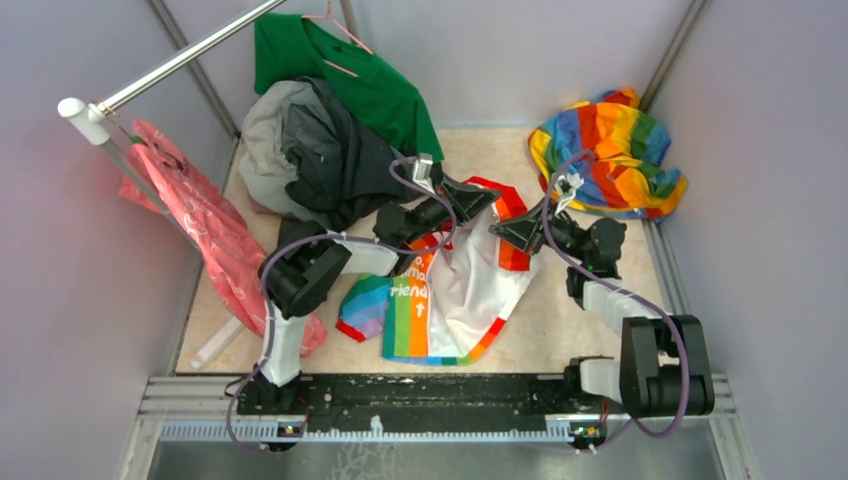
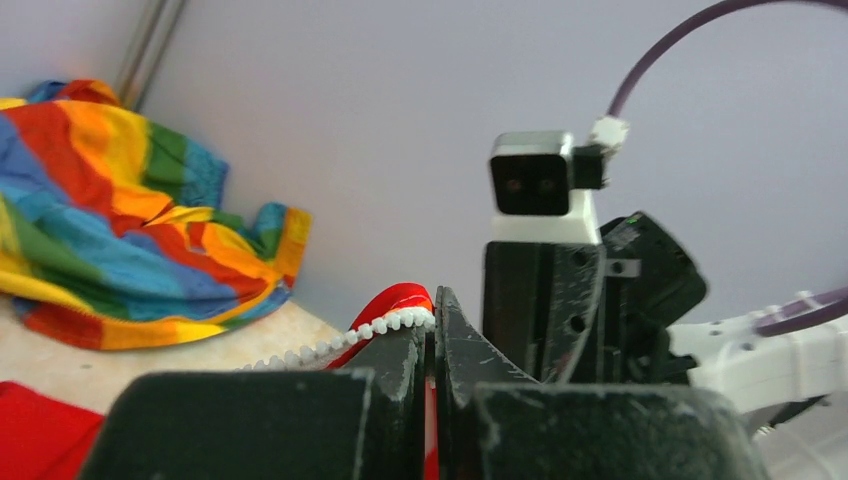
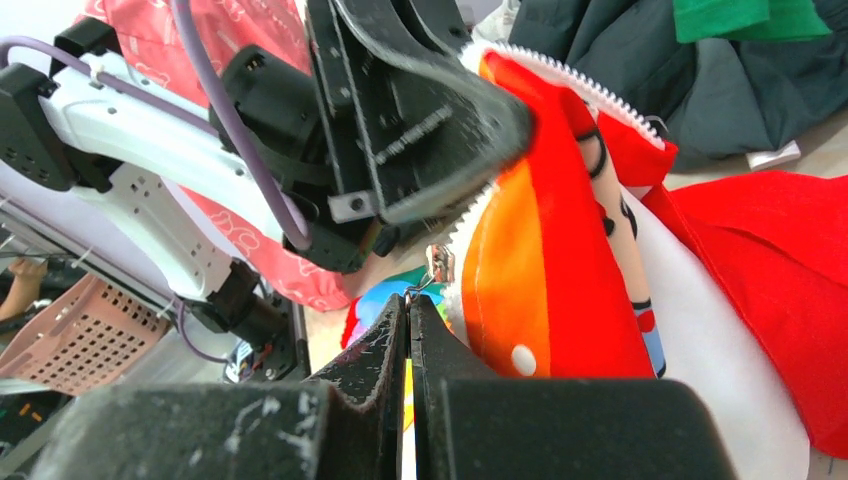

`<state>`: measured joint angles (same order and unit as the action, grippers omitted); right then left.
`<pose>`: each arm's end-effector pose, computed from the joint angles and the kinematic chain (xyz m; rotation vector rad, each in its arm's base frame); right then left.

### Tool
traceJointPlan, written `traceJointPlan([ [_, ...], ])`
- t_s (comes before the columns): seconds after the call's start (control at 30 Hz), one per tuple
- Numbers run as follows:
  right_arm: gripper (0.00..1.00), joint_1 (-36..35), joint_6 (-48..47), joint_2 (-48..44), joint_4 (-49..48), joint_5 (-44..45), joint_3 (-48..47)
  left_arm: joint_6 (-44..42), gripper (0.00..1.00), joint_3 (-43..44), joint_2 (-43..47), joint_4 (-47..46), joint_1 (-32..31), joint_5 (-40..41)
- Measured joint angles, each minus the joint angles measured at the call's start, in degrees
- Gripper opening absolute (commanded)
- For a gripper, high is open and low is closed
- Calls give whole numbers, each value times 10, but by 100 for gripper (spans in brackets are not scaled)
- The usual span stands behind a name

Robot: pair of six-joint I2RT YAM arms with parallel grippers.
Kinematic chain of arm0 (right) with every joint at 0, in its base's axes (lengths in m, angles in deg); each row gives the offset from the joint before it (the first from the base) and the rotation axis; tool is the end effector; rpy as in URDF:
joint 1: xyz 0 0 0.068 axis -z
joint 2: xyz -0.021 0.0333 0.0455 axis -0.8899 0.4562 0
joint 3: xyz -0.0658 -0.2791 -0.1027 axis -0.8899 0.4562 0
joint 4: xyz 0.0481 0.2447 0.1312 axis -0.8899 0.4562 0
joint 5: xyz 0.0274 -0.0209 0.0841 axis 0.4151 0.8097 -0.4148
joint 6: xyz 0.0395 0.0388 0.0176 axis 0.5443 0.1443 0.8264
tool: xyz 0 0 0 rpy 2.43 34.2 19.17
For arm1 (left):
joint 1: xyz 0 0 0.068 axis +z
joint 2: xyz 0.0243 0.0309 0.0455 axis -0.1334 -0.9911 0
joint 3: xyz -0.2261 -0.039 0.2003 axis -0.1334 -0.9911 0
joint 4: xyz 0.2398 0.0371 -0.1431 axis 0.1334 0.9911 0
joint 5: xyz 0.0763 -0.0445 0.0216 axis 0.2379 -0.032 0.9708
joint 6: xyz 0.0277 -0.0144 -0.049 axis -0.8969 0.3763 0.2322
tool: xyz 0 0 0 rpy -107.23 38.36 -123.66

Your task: Zip up the jacket

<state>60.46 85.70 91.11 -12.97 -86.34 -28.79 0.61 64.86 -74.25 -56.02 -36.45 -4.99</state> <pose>0.2387 0.0467 0.2685 -0.4467 1.5316 1.3689 0.3166 -0.3267 0.2606 0.3236 1.1296 -1.6049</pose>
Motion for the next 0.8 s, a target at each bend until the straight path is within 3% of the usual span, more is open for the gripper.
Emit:
traceJointPlan([
  [0.33, 0, 13, -41, 1, 92, 1, -7, -61, 0, -4, -34, -4, -4, 27],
  [0.57, 0, -25, -123, 5, 197, 16, -39, -68, 0, -3, -34, -4, -5, 32],
  [0.8, 0, -7, -127, 5, 217, 17, -45, -82, 0, -5, -34, -5, -17, 34],
])
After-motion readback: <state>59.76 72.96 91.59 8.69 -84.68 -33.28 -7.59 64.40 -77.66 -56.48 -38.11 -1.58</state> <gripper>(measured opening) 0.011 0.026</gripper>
